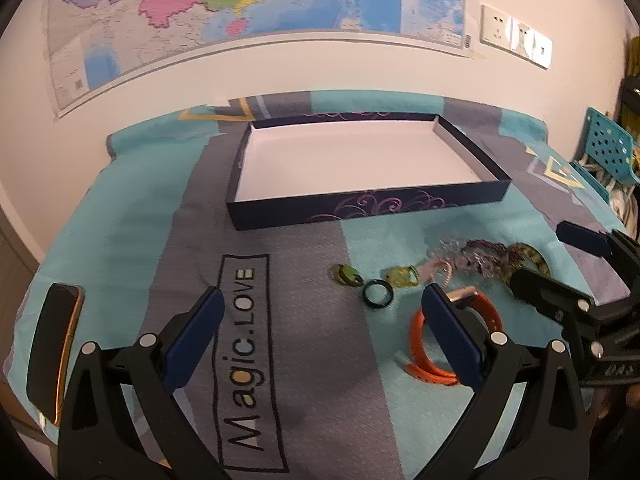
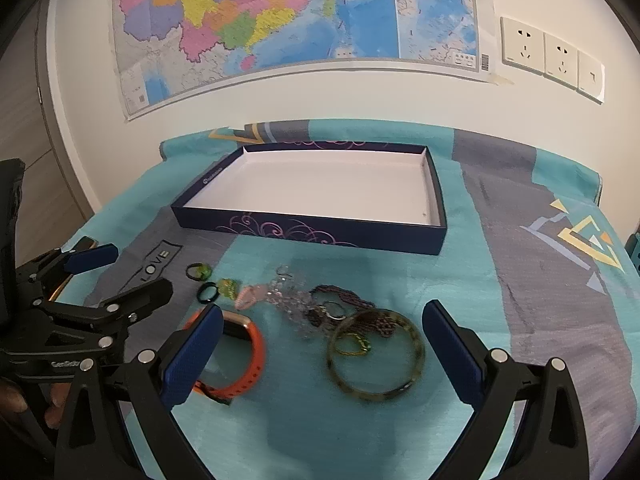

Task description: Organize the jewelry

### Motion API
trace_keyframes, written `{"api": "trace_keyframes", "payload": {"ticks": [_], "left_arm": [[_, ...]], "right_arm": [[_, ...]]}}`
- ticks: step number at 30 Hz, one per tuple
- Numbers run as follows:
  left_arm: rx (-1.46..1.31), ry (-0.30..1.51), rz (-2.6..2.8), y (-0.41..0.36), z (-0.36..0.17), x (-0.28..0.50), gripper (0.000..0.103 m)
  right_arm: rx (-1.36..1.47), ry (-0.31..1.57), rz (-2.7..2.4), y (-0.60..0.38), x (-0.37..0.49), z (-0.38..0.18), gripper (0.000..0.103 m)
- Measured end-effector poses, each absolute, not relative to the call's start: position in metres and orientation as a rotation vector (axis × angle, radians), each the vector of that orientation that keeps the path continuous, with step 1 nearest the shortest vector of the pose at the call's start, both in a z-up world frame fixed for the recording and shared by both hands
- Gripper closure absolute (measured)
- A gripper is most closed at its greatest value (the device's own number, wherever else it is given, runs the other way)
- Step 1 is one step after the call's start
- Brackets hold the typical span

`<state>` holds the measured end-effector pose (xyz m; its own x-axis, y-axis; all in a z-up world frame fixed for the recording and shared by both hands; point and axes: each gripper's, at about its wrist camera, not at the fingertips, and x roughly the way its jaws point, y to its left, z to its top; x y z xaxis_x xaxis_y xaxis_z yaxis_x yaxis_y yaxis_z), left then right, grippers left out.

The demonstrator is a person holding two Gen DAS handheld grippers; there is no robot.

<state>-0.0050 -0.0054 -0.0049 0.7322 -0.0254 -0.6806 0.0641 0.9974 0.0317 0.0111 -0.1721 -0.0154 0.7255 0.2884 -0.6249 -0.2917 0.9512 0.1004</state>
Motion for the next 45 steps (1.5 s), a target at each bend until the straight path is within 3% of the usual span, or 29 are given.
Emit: {"api": "trace_keyframes", "payload": {"ticks": [8, 10, 17, 19, 21, 22, 26, 30, 31, 32, 33, 34, 36, 40, 42, 45], "left_arm": [[0.068, 0.803, -0.201, -0.013, -0.016, -0.011, 0.007], [0.070, 0.811, -0.244, -0.017, -0.017, -0.012, 0.015], [0.064, 0.855, -0.354, -0.028, -0.024, -0.010, 0.039], [0.062, 0.871, -0.388, -0.032, -0.025, -0.008, 0.050], [0.059, 0.890, -0.414, -0.035, -0.027, -0.006, 0.060], [0.055, 0.901, -0.426, -0.035, -0.028, -0.005, 0.066], [0.058, 0.942, -0.439, -0.039, -0.034, 0.002, 0.071], [0.057, 0.961, -0.429, -0.036, -0.036, 0.008, 0.083], [0.050, 0.964, -0.432, -0.035, -0.036, 0.009, 0.083], [0.046, 0.967, -0.436, -0.034, -0.036, 0.010, 0.083], [0.045, 0.967, -0.436, -0.033, -0.036, 0.009, 0.083], [0.046, 0.967, -0.437, -0.033, -0.036, 0.010, 0.084], [0.048, 0.968, -0.437, -0.034, -0.036, 0.011, 0.084], [0.052, 0.967, -0.432, -0.034, -0.036, 0.012, 0.087], [0.050, 0.968, -0.429, -0.034, -0.036, 0.013, 0.089], [0.056, 0.966, -0.422, -0.034, -0.036, 0.013, 0.094]], "right_arm": [[0.030, 0.747, 0.301, -0.205, 0.021, -0.024, 0.007], [0.033, 0.763, 0.304, -0.212, 0.022, -0.027, 0.007], [0.045, 0.856, 0.344, -0.226, 0.034, -0.044, 0.046], [0.035, 0.853, 0.350, -0.227, 0.034, -0.044, 0.052], [0.035, 0.860, 0.365, -0.228, 0.035, -0.043, 0.067], [0.034, 0.865, 0.367, -0.228, 0.036, -0.043, 0.068], [-0.003, 0.877, 0.360, -0.228, 0.040, -0.043, 0.078], [-0.005, 0.889, 0.375, -0.231, 0.044, -0.041, 0.080], [0.008, 0.892, 0.382, -0.233, 0.044, -0.040, 0.077], [0.030, 0.888, 0.381, -0.238, 0.044, -0.039, 0.061], [0.046, 0.879, 0.381, -0.240, 0.044, -0.037, 0.054], [0.055, 0.876, 0.388, -0.242, 0.044, -0.036, 0.057], [0.040, 0.884, 0.389, -0.241, 0.045, -0.036, 0.075], [-0.031, 0.897, 0.367, -0.234, 0.046, -0.041, 0.082], [-0.043, 0.894, 0.363, -0.233, 0.046, -0.042, 0.097], [-0.036, 0.894, 0.369, -0.234, 0.047, -0.042, 0.098]]}}
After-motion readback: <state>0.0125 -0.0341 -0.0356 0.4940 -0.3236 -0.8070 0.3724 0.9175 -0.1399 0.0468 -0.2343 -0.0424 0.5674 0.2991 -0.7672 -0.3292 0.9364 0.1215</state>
